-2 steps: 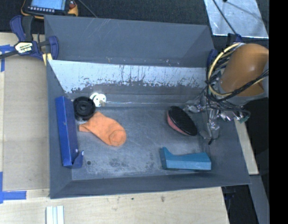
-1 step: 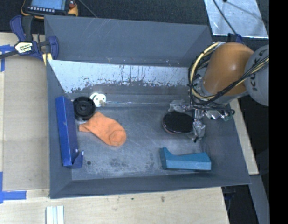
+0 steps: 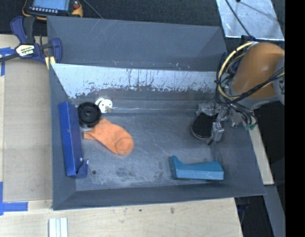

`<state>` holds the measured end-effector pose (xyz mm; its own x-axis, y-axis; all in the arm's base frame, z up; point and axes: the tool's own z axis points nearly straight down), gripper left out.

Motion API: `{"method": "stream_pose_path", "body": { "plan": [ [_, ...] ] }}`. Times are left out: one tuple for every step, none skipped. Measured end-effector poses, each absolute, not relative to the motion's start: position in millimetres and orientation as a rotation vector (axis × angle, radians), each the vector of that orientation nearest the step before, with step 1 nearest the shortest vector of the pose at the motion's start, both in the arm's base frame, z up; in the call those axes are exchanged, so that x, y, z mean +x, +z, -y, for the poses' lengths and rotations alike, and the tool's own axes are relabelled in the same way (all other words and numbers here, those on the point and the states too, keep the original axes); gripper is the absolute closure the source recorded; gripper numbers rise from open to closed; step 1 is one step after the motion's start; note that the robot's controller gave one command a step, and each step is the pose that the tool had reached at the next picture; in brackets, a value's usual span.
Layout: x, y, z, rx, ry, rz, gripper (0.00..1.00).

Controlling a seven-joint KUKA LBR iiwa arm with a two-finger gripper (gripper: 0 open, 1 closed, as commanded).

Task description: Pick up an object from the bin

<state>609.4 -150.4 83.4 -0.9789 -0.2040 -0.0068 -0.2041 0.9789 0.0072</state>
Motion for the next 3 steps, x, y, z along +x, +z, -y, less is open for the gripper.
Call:
{"method": "stream_pose_path", "body": {
  "plan": [
    [609.4,83.4,150.3,-0.323,0.011,-3.119,1.00],
    [609.3,130.9,152.2,-0.327,0.004,-3.128,1.00],
    [613.7,140.6,127.9,-0.348,-0.009,-3.105,1.00]
  ]
}}
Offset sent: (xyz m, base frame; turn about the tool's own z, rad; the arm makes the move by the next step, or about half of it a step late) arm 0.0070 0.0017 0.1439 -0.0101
